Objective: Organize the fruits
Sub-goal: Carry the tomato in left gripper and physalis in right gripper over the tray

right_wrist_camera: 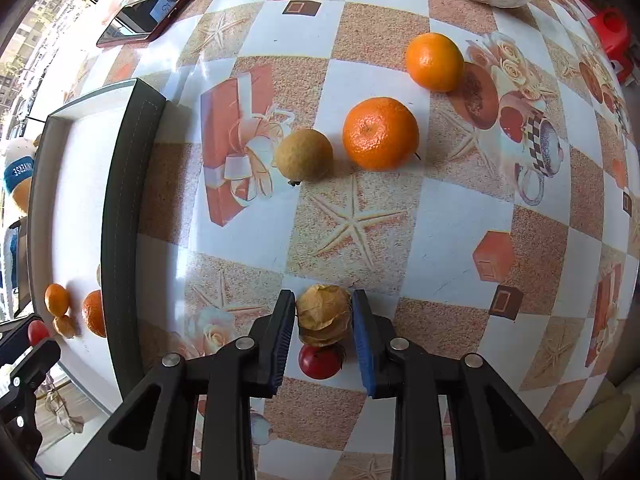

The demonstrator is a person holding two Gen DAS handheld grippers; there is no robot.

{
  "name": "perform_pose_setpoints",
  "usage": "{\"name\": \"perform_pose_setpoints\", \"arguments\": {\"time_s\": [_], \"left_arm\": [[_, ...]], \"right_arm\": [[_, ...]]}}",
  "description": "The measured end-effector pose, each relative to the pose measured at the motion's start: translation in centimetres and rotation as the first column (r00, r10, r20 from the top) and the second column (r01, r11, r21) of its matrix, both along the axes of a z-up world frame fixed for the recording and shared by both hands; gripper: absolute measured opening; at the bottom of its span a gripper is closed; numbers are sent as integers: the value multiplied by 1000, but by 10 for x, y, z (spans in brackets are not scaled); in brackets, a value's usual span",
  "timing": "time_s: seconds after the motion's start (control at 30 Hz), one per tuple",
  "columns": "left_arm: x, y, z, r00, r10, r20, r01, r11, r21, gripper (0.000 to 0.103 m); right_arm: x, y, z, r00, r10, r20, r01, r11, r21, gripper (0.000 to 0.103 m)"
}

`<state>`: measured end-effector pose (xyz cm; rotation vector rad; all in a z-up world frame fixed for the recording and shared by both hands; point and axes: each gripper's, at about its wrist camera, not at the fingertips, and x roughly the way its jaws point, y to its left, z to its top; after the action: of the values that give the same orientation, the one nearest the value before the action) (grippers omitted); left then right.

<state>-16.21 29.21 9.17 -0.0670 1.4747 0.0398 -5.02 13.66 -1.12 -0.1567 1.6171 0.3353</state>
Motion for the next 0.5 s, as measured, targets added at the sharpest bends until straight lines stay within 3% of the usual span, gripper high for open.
{"name": "perform_pose_setpoints", "arguments": {"time_s": [0.5], "left_arm": [[-6,14,-3,999,40,7,-40,999,-6,29]], "right_arm": [[2,-19,72,999,3,33,-5,999,50,30]]}}
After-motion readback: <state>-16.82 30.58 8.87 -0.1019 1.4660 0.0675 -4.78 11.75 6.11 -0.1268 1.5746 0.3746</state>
